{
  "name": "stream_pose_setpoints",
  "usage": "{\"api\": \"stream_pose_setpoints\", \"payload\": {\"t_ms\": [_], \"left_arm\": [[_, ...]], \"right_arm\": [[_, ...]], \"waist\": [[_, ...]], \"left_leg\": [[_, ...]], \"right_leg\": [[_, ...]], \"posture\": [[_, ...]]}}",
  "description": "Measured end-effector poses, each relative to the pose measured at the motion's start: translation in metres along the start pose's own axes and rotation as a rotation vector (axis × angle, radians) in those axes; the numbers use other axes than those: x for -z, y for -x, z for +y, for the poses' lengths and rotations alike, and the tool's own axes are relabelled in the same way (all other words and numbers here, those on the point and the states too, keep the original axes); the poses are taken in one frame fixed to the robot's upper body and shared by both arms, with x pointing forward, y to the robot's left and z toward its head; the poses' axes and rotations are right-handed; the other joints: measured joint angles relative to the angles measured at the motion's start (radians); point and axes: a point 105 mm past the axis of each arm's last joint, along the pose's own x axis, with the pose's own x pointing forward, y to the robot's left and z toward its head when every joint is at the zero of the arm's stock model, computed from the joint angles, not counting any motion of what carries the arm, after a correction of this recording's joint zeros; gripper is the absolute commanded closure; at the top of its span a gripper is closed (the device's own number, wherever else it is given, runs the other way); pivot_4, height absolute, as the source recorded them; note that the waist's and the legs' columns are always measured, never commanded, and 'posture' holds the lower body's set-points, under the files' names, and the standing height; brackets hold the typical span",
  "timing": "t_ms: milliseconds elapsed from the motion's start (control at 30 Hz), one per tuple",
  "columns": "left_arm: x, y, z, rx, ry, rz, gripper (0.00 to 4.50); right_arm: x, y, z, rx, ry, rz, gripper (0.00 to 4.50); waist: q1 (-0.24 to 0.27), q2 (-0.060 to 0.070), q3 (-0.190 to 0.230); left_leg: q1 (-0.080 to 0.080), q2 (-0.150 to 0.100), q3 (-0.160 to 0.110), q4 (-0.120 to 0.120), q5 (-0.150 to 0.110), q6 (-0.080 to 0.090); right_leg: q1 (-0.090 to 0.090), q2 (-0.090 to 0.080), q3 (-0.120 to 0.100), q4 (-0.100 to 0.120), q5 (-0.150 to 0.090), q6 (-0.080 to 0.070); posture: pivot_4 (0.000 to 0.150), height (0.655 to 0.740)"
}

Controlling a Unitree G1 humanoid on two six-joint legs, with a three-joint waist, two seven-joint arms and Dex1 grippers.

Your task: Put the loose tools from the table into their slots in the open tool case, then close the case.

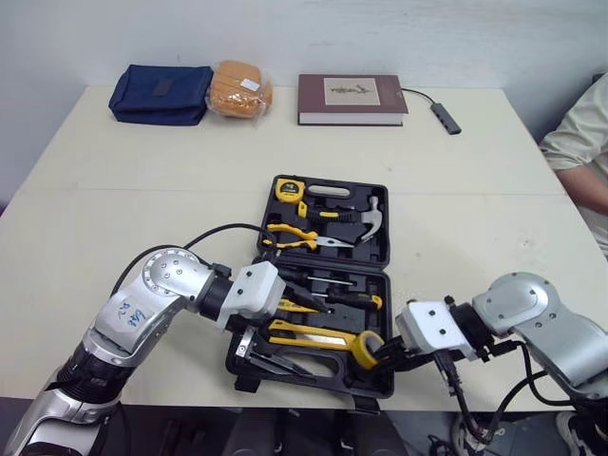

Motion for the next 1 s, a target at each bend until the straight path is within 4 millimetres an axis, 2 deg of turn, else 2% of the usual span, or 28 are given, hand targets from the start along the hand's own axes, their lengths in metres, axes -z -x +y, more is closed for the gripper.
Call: {"api": "stream_pose_setpoints", "payload": {"t_ms": [567, 667, 800, 967, 1000], "left_arm": [[0.002, 0.001, -0.005, 0.012, 0.001, 0.019, 0.00], [0.002, 0.001, -0.005, 0.012, -0.003, 0.020, 0.00], [0.001, 0.001, -0.005, 0.015, -0.011, 0.021, 0.00], [-0.002, 0.001, -0.003, 0.020, -0.032, 0.019, 0.00], [-0.002, 0.001, -0.003, 0.020, -0.033, 0.018, 0.00]], "right_arm": [[0.004, -0.007, 0.009, -0.033, -0.010, 0.020, 4.46], [0.004, -0.007, 0.011, -0.043, -0.007, 0.019, 3.27], [-0.010, -0.006, 0.023, -0.083, 0.016, -0.027, 1.27], [-0.015, -0.001, 0.020, -0.032, 0.019, -0.065, 1.27], [-0.014, -0.001, 0.019, -0.020, 0.011, -0.085, 1.55]], "waist": [[0.003, 0.000, 0.000], [0.005, 0.000, 0.000], [0.008, 0.000, 0.000], [0.014, 0.000, 0.000], [0.014, -0.001, 0.000]], "left_leg": [[0.000, 0.000, 0.000, 0.000, 0.000, 0.000], [0.000, 0.000, 0.000, 0.000, 0.000, 0.000], [0.000, 0.000, 0.000, 0.001, 0.000, 0.000], [0.001, 0.000, -0.001, 0.001, 0.000, 0.001], [0.001, 0.000, 0.000, 0.001, 0.000, 0.001]], "right_leg": [[0.001, 0.000, 0.000, 0.000, 0.000, 0.000], [0.001, 0.000, 0.000, 0.000, 0.000, 0.000], [0.001, 0.000, 0.000, 0.000, 0.000, 0.000], [0.001, 0.000, 0.000, 0.000, 0.000, 0.000], [0.001, 0.000, 0.000, 0.000, 0.000, 0.000]], "posture": [[0.150, 0.7400], [0.150, 0.7400], [0.150, 0.7400], [0.150, 0.7400], [0.150, 0.7400]]}}
